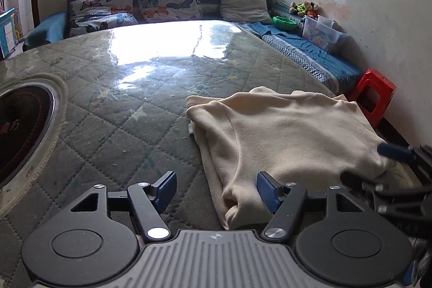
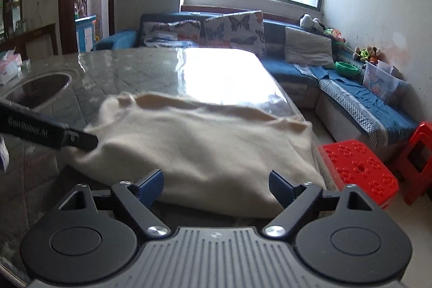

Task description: Fold clothes

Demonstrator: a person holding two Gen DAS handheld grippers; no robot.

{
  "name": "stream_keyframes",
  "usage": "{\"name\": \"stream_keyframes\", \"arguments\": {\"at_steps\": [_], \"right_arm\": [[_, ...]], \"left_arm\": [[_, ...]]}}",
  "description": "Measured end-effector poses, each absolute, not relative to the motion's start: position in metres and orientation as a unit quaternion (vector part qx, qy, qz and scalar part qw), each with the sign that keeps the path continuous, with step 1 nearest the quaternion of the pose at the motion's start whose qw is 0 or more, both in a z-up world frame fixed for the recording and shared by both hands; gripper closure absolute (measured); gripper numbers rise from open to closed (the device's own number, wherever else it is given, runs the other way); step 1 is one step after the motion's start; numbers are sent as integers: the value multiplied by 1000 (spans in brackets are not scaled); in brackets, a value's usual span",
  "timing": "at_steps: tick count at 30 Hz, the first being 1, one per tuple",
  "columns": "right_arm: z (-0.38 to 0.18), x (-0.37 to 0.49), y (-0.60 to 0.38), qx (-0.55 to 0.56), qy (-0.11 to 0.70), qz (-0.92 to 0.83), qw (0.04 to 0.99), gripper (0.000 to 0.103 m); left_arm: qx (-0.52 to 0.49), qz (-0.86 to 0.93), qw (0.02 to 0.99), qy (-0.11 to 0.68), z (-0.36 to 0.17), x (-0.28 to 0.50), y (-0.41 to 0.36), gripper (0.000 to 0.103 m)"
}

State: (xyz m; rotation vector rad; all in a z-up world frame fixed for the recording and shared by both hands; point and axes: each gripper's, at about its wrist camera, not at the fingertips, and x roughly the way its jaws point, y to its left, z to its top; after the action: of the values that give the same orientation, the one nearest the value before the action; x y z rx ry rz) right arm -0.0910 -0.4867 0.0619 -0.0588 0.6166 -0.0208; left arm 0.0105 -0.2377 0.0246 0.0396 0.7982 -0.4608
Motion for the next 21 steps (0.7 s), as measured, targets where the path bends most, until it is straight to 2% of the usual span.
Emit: {"name": "stream_keyframes", "arguments": {"at_steps": [14,21], "right_arm": [[55,-62,-456,-36,299,20,953,14],[53,-57,-449,-39,296,20,954,10]], "left_arm": [[-1,-210,900,383,27,1,-218,28],[-9,-200,903,381,28,-6,-205,20]]}}
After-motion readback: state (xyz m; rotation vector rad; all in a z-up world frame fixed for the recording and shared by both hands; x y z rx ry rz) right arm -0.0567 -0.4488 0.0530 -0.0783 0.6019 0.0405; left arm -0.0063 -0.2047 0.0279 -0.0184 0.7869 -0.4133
